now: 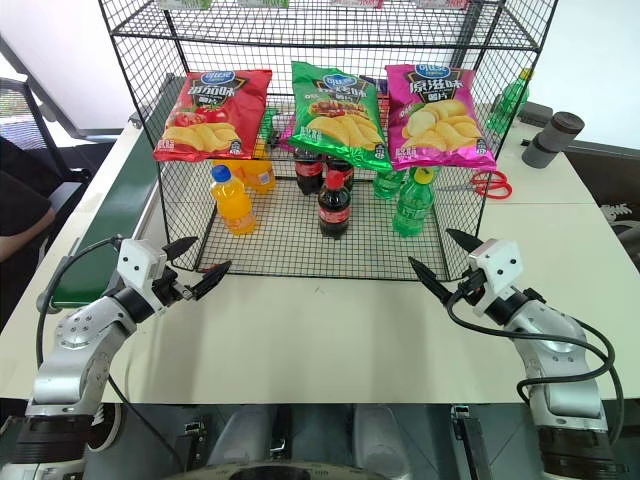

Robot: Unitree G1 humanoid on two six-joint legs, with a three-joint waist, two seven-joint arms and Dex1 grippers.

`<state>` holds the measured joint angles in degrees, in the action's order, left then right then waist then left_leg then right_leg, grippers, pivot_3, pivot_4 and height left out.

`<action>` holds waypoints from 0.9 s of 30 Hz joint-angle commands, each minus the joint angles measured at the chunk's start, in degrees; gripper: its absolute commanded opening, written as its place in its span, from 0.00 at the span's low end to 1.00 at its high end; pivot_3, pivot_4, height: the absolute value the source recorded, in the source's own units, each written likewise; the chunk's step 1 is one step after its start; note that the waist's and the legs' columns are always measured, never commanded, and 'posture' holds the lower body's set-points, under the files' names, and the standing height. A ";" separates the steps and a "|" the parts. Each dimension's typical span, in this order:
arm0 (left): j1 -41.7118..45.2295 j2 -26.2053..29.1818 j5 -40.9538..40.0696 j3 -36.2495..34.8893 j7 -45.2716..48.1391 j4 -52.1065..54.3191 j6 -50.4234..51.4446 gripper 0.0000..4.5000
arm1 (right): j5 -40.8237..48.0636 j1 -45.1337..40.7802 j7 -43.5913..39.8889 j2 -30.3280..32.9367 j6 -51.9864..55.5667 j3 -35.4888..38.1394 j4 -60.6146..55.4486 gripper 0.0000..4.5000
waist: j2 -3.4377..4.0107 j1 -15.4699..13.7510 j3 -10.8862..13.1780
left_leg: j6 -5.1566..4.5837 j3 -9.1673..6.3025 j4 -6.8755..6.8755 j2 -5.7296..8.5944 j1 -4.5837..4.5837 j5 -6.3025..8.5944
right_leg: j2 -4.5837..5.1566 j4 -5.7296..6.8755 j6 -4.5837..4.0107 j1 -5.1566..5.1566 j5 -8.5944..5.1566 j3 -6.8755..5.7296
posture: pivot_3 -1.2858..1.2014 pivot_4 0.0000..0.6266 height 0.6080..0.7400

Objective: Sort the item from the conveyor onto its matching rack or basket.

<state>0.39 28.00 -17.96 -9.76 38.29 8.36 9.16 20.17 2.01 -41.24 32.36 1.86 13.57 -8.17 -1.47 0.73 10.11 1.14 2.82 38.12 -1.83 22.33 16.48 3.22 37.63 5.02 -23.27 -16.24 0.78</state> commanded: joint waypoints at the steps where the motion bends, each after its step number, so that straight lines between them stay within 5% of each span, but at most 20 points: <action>1: 0.19 -0.03 0.05 -0.43 -0.47 0.80 -1.30 1.00 | -0.04 -0.88 0.06 -0.44 -1.19 -0.08 -0.53 0.99 | 0.00 0.02 0.00 | 0.00 0.00 0.00 0.00 0.00 0.00 | 0.00 0.00 0.00 0.00 0.00 0.00 | 0.52 0.24 1.00; 27: -3.07 -0.02 -1.34 -2.23 -3.95 5.59 1.81 1.00 | -1.20 -3.96 -1.31 -0.74 -2.69 -2.12 3.96 0.99 | 0.00 0.03 0.00 | 0.00 0.00 0.00 0.00 -0.01 0.00 | 0.02 0.02 0.00 0.01 0.00 0.01 | 0.52 0.24 1.00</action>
<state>-3.58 27.93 -18.28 -10.59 34.71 12.52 11.10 18.93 -1.05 -43.02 32.03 0.24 10.96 -4.00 -1.46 0.76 10.10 1.14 2.81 38.12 -1.83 22.32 16.48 3.25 37.65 5.02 -23.27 -16.24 0.78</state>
